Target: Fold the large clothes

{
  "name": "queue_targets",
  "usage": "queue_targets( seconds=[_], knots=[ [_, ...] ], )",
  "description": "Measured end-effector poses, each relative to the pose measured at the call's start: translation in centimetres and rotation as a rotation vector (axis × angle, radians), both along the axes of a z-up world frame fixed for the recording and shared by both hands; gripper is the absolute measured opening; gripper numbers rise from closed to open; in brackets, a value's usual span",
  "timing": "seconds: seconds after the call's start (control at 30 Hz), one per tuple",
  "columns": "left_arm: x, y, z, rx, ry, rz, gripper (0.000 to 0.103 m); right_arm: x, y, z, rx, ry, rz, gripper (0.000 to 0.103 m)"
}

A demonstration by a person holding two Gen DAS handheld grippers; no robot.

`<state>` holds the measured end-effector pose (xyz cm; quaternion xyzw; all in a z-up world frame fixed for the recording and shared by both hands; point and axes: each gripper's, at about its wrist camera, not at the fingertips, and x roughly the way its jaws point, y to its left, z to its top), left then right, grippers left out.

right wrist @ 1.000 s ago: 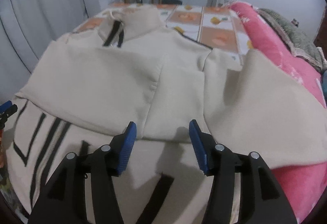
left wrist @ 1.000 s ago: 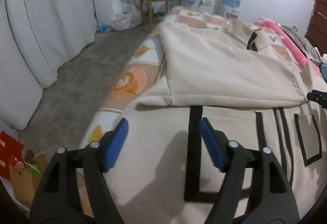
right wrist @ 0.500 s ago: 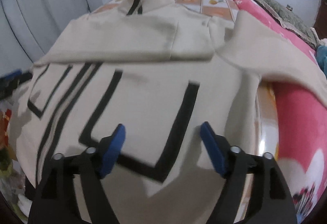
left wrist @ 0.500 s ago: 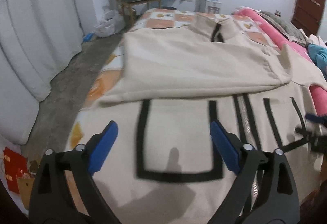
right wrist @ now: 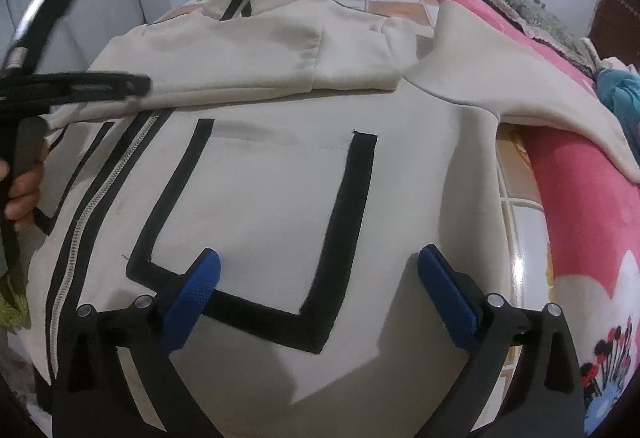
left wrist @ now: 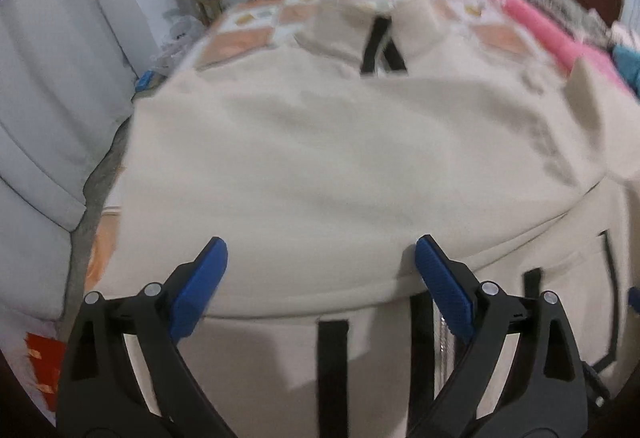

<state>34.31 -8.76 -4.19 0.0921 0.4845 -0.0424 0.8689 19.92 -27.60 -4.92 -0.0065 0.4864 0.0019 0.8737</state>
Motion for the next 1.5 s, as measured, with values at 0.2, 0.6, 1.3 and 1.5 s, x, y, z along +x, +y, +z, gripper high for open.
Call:
queue_targets(
  seconds=[0.2, 0.6, 1.3, 1.5],
  knots=[
    [-0.5, 1.0, -0.6, -0.081, -0.021, 0.052, 0.096, -0.1, 0.0, -0.1, 0.009, -0.004, -0.030, 0.096],
    [-0.4, 1.5, -1.0, -0.123, -0.019, 0.101, 0.096, 0.3, -0.1, 0.0, 0.011, 0.046, -0.030, 0.096],
    [0.3, 1.8, -0.9, -0.126, 0.020, 0.073, 0.096, -0.2, 0.4, -0.2, 0.011, -0.010, -0.093, 0.097],
    [0.1, 1.7, -1.0, -0.130, 0.002, 0.060, 0.096, 0.2, 0.2, -0.3, 0.018, -0.001, -0.078, 0.097]
  ],
)
